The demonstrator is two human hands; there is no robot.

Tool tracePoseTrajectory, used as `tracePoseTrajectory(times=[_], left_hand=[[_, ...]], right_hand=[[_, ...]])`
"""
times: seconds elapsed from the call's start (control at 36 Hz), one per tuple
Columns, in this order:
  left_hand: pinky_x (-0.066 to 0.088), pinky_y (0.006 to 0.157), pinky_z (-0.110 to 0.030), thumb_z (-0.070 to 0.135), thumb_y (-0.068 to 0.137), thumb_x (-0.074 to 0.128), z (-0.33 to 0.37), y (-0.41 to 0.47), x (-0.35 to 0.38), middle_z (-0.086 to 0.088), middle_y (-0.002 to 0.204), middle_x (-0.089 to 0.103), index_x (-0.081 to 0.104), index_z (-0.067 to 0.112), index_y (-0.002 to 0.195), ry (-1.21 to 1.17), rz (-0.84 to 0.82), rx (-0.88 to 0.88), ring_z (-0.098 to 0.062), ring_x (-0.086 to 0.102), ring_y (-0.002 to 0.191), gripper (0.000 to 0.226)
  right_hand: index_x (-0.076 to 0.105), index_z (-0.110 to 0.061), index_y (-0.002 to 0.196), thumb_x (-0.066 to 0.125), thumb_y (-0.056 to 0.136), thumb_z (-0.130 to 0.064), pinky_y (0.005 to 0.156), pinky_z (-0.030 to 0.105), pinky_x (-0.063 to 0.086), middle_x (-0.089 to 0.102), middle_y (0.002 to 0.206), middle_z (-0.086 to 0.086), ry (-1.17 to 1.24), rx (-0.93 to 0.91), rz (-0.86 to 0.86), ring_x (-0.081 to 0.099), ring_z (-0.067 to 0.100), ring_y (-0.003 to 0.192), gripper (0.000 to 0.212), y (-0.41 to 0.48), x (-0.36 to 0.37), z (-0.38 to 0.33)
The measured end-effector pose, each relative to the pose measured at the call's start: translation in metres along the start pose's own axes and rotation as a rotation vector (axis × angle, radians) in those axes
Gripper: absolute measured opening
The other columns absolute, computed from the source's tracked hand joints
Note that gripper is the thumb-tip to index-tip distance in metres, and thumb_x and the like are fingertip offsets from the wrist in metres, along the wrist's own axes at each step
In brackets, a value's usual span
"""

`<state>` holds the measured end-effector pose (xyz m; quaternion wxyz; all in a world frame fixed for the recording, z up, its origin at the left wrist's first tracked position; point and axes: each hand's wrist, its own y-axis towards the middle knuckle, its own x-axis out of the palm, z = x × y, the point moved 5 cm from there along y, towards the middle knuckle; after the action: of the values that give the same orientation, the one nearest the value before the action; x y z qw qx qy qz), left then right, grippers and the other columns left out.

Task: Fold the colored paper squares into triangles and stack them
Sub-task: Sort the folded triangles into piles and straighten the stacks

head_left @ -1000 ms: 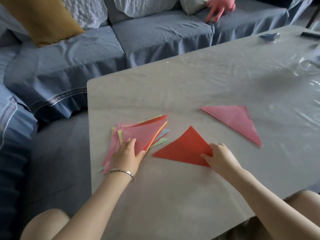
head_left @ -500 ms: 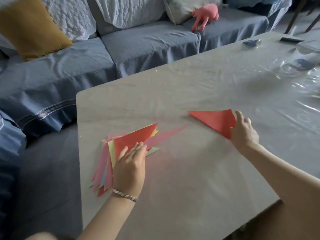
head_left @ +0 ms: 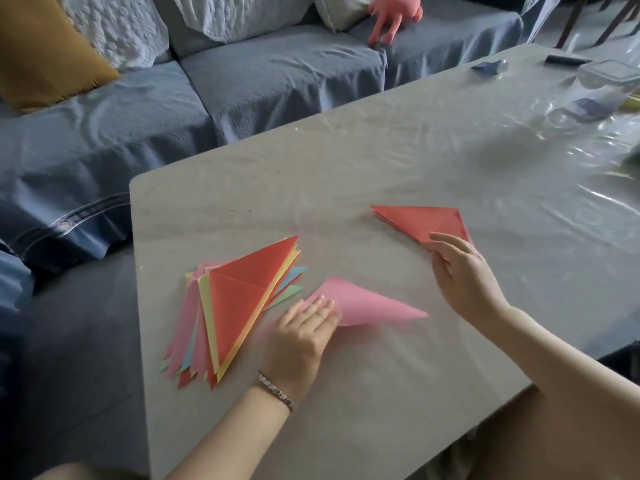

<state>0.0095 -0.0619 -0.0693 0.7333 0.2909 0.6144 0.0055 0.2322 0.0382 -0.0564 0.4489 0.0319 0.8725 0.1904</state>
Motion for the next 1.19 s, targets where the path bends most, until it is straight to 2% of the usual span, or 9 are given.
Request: tracePoseTrajectory(times=[0.06, 0.17, 0.28, 0.39, 0.44, 0.56, 0.86, 1.08, 1.19], left_hand=[[0.054, 0.079, -0.036, 0.007, 0.075, 0.038, 0.0, -0.007, 0.015, -0.003, 0.1, 0.071, 0.073, 0.015, 0.09, 0.003, -0.091, 0.021, -0.018, 0.067, 0.095, 0.039], [0.043, 0.09, -0.031, 0.015, 0.078, 0.042, -0.002, -0.016, 0.032, -0.004, 0.106, 0.069, 0.072, 0.016, 0.093, -0.024, -0.164, -0.061, -0.018, 0.066, 0.098, 0.033], [0.033, 0.094, -0.033, 0.014, 0.077, 0.039, -0.002, -0.021, 0.033, -0.009, 0.113, 0.066, 0.07, 0.011, 0.101, -0.052, -0.189, -0.102, -0.026, 0.063, 0.105, 0.039], [0.038, 0.099, -0.037, 0.016, 0.081, 0.036, 0.0, -0.035, 0.031, -0.009, 0.121, 0.062, 0.065, 0.01, 0.112, -0.108, -0.222, -0.15, -0.025, 0.059, 0.112, 0.043], [0.041, 0.098, -0.035, 0.02, 0.084, 0.035, 0.007, -0.041, 0.031, -0.007, 0.123, 0.06, 0.061, 0.009, 0.117, -0.147, -0.235, -0.164, -0.023, 0.058, 0.114, 0.043], [0.014, 0.108, -0.034, 0.035, 0.097, 0.018, 0.023, -0.051, 0.036, -0.006, 0.133, 0.052, 0.039, 0.008, 0.129, -0.077, -0.332, -0.138, -0.02, 0.042, 0.126, 0.047], [0.013, 0.105, -0.04, 0.054, 0.094, 0.006, 0.003, -0.068, 0.032, -0.001, 0.14, 0.044, 0.036, 0.016, 0.135, 0.015, -0.454, -0.293, -0.023, 0.028, 0.131, 0.063], [0.008, 0.108, -0.025, 0.055, 0.095, 0.01, -0.015, -0.085, 0.016, -0.009, 0.14, 0.043, 0.04, 0.003, 0.133, -0.008, -0.499, -0.417, -0.023, 0.033, 0.132, 0.071], [0.01, 0.108, -0.025, 0.053, 0.096, 0.01, -0.015, -0.084, 0.013, -0.013, 0.137, 0.046, 0.047, 0.0, 0.13, -0.025, -0.478, -0.466, -0.024, 0.039, 0.126, 0.073]], right_hand=[[0.069, -0.004, 0.099, 0.048, 0.087, -0.009, 0.092, 0.034, 0.046, 0.066, 0.11, 0.011, 0.035, -0.081, 0.0, 0.063, 0.029, 0.101, 0.025, -0.015, -0.006, -0.019], [0.069, -0.01, 0.106, 0.046, 0.088, -0.021, 0.093, 0.031, 0.044, 0.066, 0.115, 0.006, 0.015, -0.21, -0.23, 0.062, 0.024, 0.106, 0.031, -0.052, 0.016, -0.048], [0.067, -0.011, 0.11, 0.034, 0.094, -0.033, 0.092, 0.036, 0.049, 0.065, 0.118, 0.004, -0.052, -0.356, -0.371, 0.06, 0.021, 0.111, 0.043, -0.079, 0.046, -0.066], [0.065, -0.013, 0.116, 0.011, 0.1, -0.038, 0.095, 0.028, 0.045, 0.062, 0.123, 0.0, -0.144, -0.407, -0.423, 0.057, 0.017, 0.116, 0.061, -0.096, 0.065, -0.073], [0.063, -0.013, 0.119, 0.012, 0.1, -0.037, 0.099, 0.027, 0.041, 0.06, 0.126, -0.001, -0.177, -0.387, -0.43, 0.055, 0.017, 0.119, 0.06, -0.102, 0.07, -0.074], [0.06, -0.01, 0.123, 0.014, 0.101, -0.037, 0.106, 0.027, 0.032, 0.057, 0.13, 0.003, -0.203, -0.328, -0.411, 0.051, 0.019, 0.122, 0.058, -0.107, 0.076, -0.074], [0.058, -0.006, 0.123, 0.003, 0.099, -0.042, 0.108, 0.023, 0.012, 0.055, 0.131, 0.008, -0.41, -0.178, -0.473, 0.053, 0.022, 0.12, 0.07, -0.111, 0.06, -0.063], [0.053, 0.0, 0.128, 0.003, 0.097, -0.05, 0.108, 0.026, 0.012, 0.051, 0.133, 0.014, -0.442, 0.002, -0.509, 0.05, 0.027, 0.122, 0.077, -0.114, 0.043, -0.035], [0.053, 0.0, 0.127, 0.004, 0.098, -0.049, 0.105, 0.029, 0.024, 0.052, 0.133, 0.014, -0.435, 0.061, -0.487, 0.049, 0.025, 0.122, 0.076, -0.113, 0.03, -0.025]])
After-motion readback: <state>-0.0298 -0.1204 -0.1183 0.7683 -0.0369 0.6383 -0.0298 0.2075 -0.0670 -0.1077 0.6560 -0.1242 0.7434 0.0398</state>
